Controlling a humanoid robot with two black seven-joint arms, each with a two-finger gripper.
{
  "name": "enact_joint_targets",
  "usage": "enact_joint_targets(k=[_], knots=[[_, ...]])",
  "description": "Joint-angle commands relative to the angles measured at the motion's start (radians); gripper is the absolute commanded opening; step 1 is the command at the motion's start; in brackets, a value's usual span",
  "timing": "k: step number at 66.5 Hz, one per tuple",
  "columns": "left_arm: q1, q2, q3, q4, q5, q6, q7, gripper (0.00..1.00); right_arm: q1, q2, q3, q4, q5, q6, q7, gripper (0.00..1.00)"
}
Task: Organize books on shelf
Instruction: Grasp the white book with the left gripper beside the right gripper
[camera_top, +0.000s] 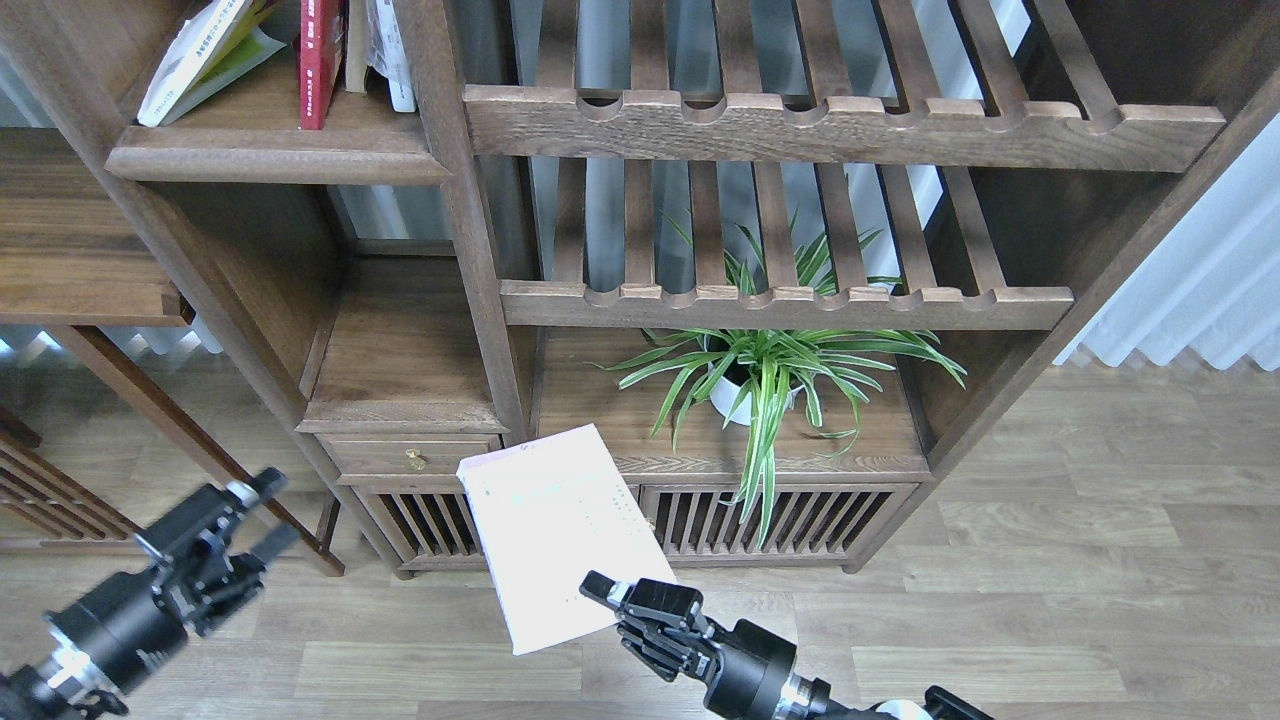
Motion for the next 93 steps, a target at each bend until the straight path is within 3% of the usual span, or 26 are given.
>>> enact_joint_targets(k=[1, 21, 43, 56, 77, 93], knots=[[-0.001, -0.015, -0.007, 0.002, 0.023, 0.000, 0.000, 1.00, 0.010, 0.001, -0.001, 0.002, 0.000, 0.000, -0.014, 0.15], [-0.025, -0.012, 0.068, -0.009, 0.024, 0.000, 0.000, 0.99, 0.013, 0.012, -0.001, 0.002, -0.001, 0.000, -0.017, 0.15], [-0.134, -0.024, 0.189, -0.007, -0.006, 0.000, 0.000, 0.98, 0.014, 0.004, -0.004, 0.014, -0.001, 0.000, -0.024, 0.16], [-0.131, -0.058, 0.249, 0.005, -0.034, 0.000, 0.000, 0.87, 0.013, 0.003, -0.029, 0.017, -0.001, 0.000, -0.024, 0.16], [-0.154, -0.136, 0.260, 0.029, -0.034, 0.000, 0.000, 0.83, 0.004, 0.006, -0.032, 0.043, -0.006, 0.000, -0.024, 0.15], [-0.157, -0.212, 0.257, 0.052, -0.034, 0.000, 0.000, 0.51, -0.007, 0.009, -0.035, 0.043, -0.024, 0.000, -0.024, 0.15]])
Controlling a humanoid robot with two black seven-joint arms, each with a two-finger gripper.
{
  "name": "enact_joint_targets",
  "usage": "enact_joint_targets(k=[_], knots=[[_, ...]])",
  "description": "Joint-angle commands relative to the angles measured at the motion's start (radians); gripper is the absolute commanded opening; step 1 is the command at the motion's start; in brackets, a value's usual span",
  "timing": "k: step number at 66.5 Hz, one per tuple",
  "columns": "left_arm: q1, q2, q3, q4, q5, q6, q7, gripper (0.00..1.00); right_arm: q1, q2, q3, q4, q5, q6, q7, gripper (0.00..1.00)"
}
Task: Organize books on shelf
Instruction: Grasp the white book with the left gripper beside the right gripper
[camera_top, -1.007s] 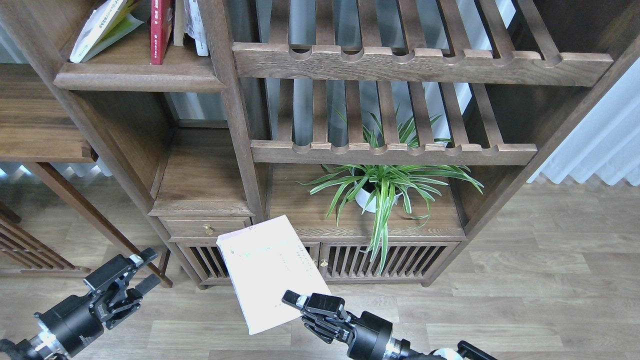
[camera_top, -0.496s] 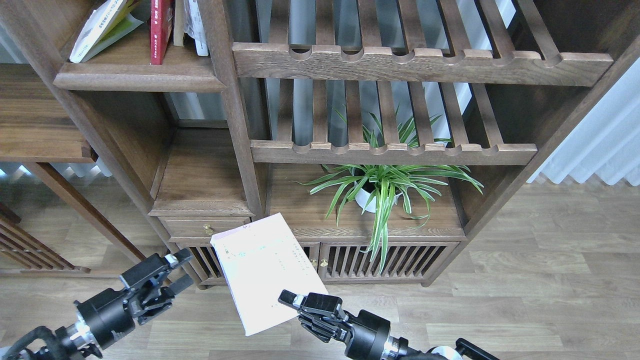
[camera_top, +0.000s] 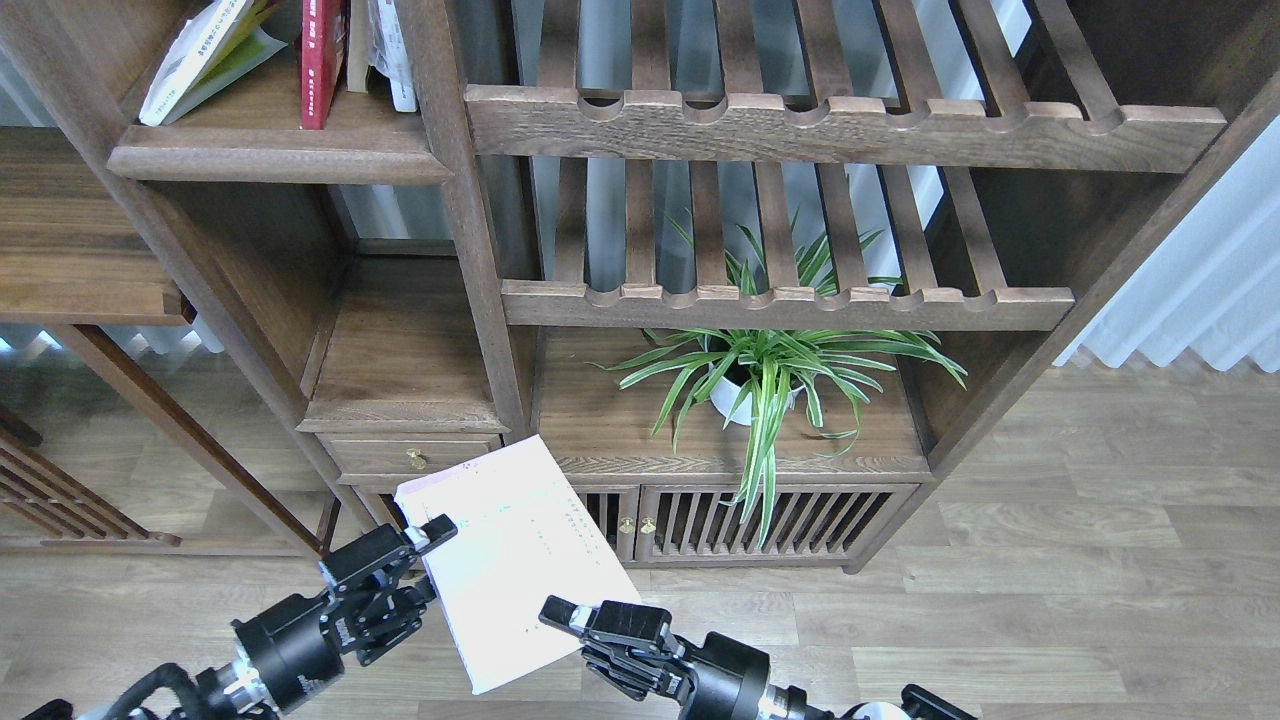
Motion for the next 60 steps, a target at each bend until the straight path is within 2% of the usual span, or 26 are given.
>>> enact_joint_targets(k=[1, 3, 8, 9, 11, 22, 26, 40, 41, 44, 45, 47, 49, 50, 53, 60], knots=[[-0.001, -0.021, 0.002, 0.005, 0.000, 0.000, 0.000, 0.50, -0.006, 0.002, -0.002, 0.000, -0.007, 0.000, 0.000, 0.15], [-0.001, -0.021, 0.007, 0.009, 0.000, 0.000, 0.000, 0.39, -0.009, 0.004, -0.009, 0.002, -0.008, 0.000, 0.000, 0.15], [0.002, -0.021, 0.007, 0.017, -0.001, 0.000, 0.000, 0.20, -0.009, 0.005, -0.012, 0.002, -0.008, 0.000, 0.000, 0.15], [0.002, -0.023, 0.007, 0.021, -0.001, 0.000, 0.000, 0.13, -0.009, 0.005, -0.012, 0.002, -0.008, 0.000, 0.000, 0.15], [0.004, -0.025, 0.008, 0.026, -0.001, 0.000, 0.000, 0.07, -0.009, 0.007, -0.012, 0.002, -0.008, 0.000, 0.000, 0.15], [-0.001, -0.026, 0.030, 0.028, 0.008, 0.000, 0.000, 0.02, -0.010, 0.007, -0.011, 0.003, -0.008, 0.000, 0.000, 0.16], [-0.002, -0.026, 0.035, 0.028, 0.012, 0.000, 0.000, 0.01, -0.010, 0.007, -0.009, 0.002, -0.008, 0.000, 0.000, 0.19], [0.004, -0.014, 0.004, 0.026, 0.074, 0.000, 0.000, 0.00, -0.024, 0.004, -0.008, 0.003, -0.008, 0.000, 0.000, 0.21], [0.005, -0.012, 0.001, 0.024, 0.074, 0.000, 0.000, 0.00, -0.024, 0.007, -0.008, 0.003, -0.010, 0.000, 0.001, 0.27], [0.005, -0.014, -0.001, 0.024, 0.074, 0.000, 0.000, 0.00, -0.021, 0.007, -0.009, 0.003, -0.011, 0.000, 0.003, 0.35], [0.005, -0.014, -0.002, 0.023, 0.074, 0.000, 0.000, 0.00, -0.019, 0.005, -0.011, 0.003, -0.013, 0.000, 0.001, 0.43], [0.005, -0.014, -0.004, 0.023, 0.074, 0.000, 0.000, 0.00, -0.016, 0.001, -0.012, 0.003, -0.017, 0.000, 0.001, 0.52], [0.004, -0.014, -0.007, 0.023, 0.074, 0.000, 0.000, 0.00, -0.010, -0.002, -0.012, 0.005, -0.033, 0.000, 0.001, 0.67], [0.004, -0.014, -0.008, 0.024, 0.075, 0.000, 0.000, 0.00, -0.006, -0.002, -0.009, 0.006, -0.048, 0.000, 0.001, 0.78], [0.002, -0.014, -0.016, 0.024, 0.075, 0.000, 0.000, 0.00, 0.007, -0.007, 0.006, 0.006, -0.079, 0.000, 0.004, 1.00], [0.004, -0.011, -0.047, 0.024, 0.080, 0.000, 0.000, 0.00, 0.005, -0.030, 0.070, -0.003, -0.088, 0.000, 0.006, 1.00]])
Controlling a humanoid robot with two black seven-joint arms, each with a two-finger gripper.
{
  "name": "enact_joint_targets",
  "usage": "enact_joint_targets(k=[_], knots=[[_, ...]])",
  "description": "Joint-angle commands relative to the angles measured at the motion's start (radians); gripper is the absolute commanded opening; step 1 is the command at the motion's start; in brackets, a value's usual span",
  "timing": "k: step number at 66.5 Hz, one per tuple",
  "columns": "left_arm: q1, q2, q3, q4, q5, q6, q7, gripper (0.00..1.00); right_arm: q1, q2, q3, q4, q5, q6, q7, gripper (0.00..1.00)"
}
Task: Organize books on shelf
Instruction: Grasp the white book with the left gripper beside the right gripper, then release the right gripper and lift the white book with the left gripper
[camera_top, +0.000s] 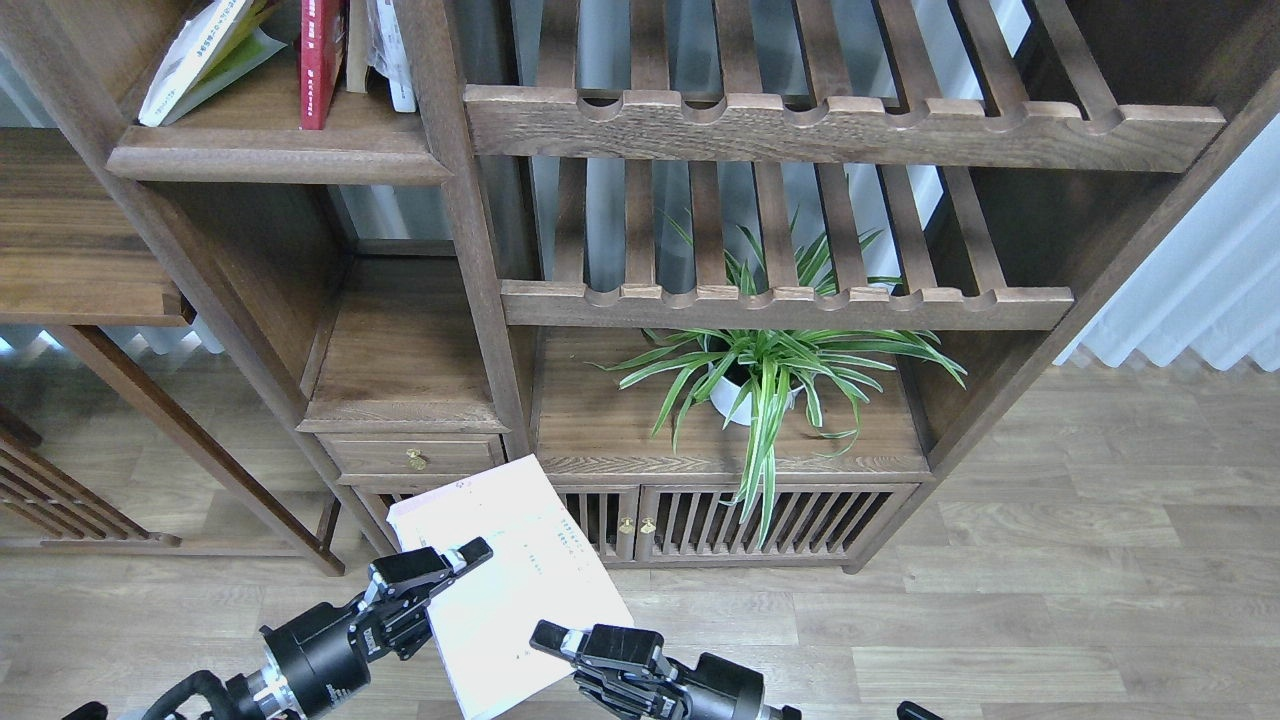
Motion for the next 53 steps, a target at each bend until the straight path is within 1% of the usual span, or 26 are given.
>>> enact_joint_targets(k=[1, 11, 14, 18, 20, 24, 28, 29, 33, 41, 46, 53], knots=[[0.000, 0.005, -0.035, 0.000, 0.006, 0.000, -0.001, 0.00, -0.001, -0.021, 0.069, -0.012, -0.018, 0.000, 0.001, 1.00], [0.025, 0.040, -0.099, 0.000, 0.086, 0.000, -0.001, 0.00, -0.013, -0.023, 0.168, -0.069, -0.016, 0.000, 0.009, 1.00], [0.046, 0.049, -0.124, -0.006, 0.165, 0.000, -0.001, 0.00, -0.013, -0.018, 0.198, -0.105, -0.016, 0.000, 0.014, 1.00], [0.061, 0.051, -0.153, -0.014, 0.248, 0.000, -0.002, 0.01, -0.007, -0.018, 0.205, -0.118, -0.016, 0.000, 0.014, 1.00], [0.074, 0.051, -0.174, -0.017, 0.294, 0.000, -0.017, 0.01, -0.005, -0.021, 0.204, -0.115, -0.016, 0.000, 0.014, 0.99], [0.097, 0.042, -0.219, -0.032, 0.371, 0.000, -0.025, 0.01, -0.005, -0.017, 0.207, -0.106, -0.016, 0.000, 0.015, 0.99], [0.127, 0.032, -0.300, -0.061, 0.474, 0.000, -0.027, 0.01, -0.007, -0.012, 0.207, -0.102, -0.016, 0.000, 0.015, 0.99], [0.161, 0.029, -0.373, -0.102, 0.535, 0.000, -0.027, 0.01, -0.005, 0.002, 0.207, -0.107, -0.016, 0.000, 0.017, 0.99], [0.206, 0.029, -0.460, -0.167, 0.555, 0.000, -0.022, 0.01, -0.005, 0.020, 0.208, -0.115, -0.016, 0.000, 0.023, 0.99], [0.224, 0.043, -0.598, -0.165, 0.564, 0.000, -0.014, 0.01, -0.005, 0.019, 0.208, -0.116, -0.016, 0.000, 0.044, 0.99], [0.227, 0.052, -0.658, -0.165, 0.563, 0.000, -0.001, 0.00, -0.005, 0.017, 0.208, -0.118, -0.016, 0.000, 0.044, 0.99], [0.213, 0.057, -0.766, -0.165, 0.560, 0.000, -0.001, 0.00, -0.004, 0.022, 0.205, -0.132, -0.016, 0.000, 0.044, 0.99]])
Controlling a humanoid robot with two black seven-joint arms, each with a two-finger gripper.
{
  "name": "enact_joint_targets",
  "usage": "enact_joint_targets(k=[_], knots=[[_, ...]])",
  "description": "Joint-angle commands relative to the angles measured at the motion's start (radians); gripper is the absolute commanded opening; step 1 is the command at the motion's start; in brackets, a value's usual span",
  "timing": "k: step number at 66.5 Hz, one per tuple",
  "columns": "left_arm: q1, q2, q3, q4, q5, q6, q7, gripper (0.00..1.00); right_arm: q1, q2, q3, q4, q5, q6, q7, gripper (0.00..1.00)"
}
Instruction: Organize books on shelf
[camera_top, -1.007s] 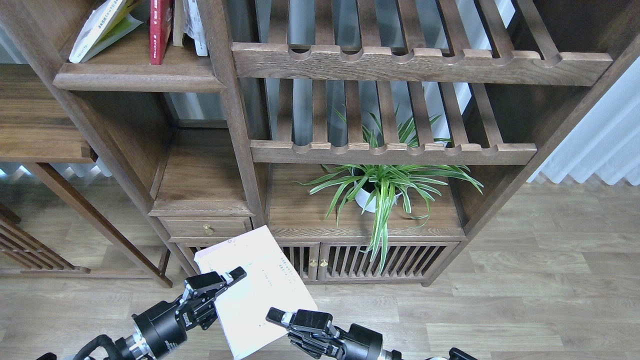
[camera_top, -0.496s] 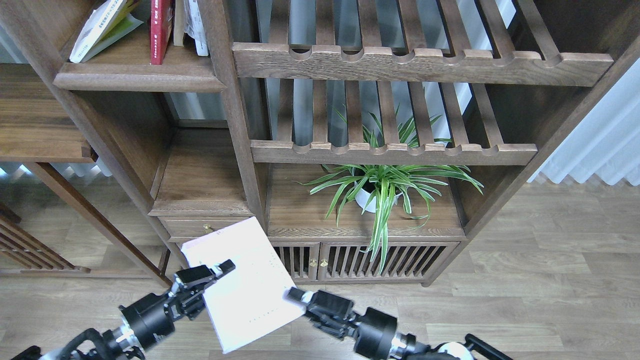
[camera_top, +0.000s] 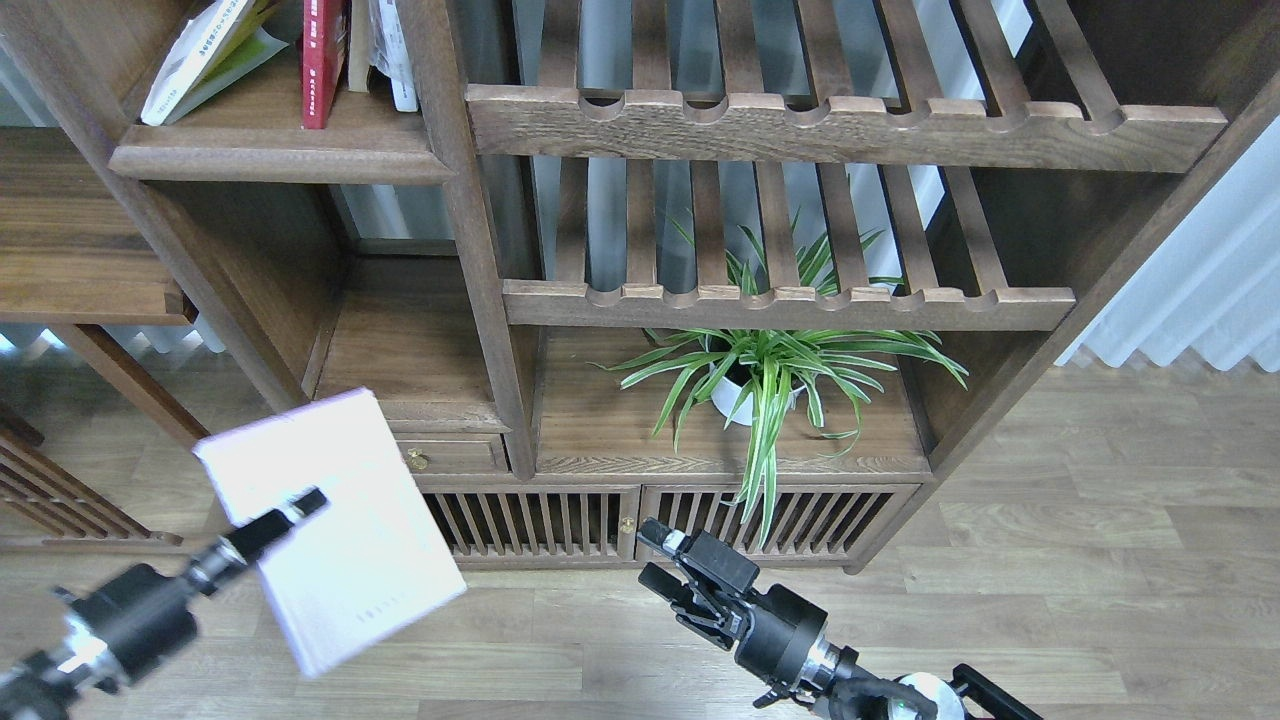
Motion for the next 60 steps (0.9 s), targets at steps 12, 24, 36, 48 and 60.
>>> enact_joint_targets(k=[12, 24, 36, 48, 60], knots=[[-0.161, 0.054, -0.236, 0.000, -0.025, 0.000, 0.004, 0.00, 0.003, 0.013, -0.012, -0.034, -0.001, 0.000, 0.001, 0.99], [-0.428, 0.206, -0.218, 0.003, -0.096, 0.000, 0.004, 0.00, 0.003, 0.018, -0.015, -0.034, -0.003, 0.000, 0.001, 0.99], [-0.686, 0.270, -0.161, 0.033, -0.108, 0.000, 0.004, 0.00, 0.002, 0.016, -0.015, -0.035, -0.003, 0.000, -0.001, 0.99], [-0.855, 0.339, -0.139, 0.115, -0.103, 0.000, 0.004, 0.00, -0.005, 0.016, -0.015, -0.035, -0.003, 0.000, 0.001, 0.99], [-0.924, 0.436, -0.121, 0.204, -0.090, 0.000, 0.004, 0.00, -0.006, 0.016, -0.015, -0.035, -0.003, 0.000, 0.001, 0.99]])
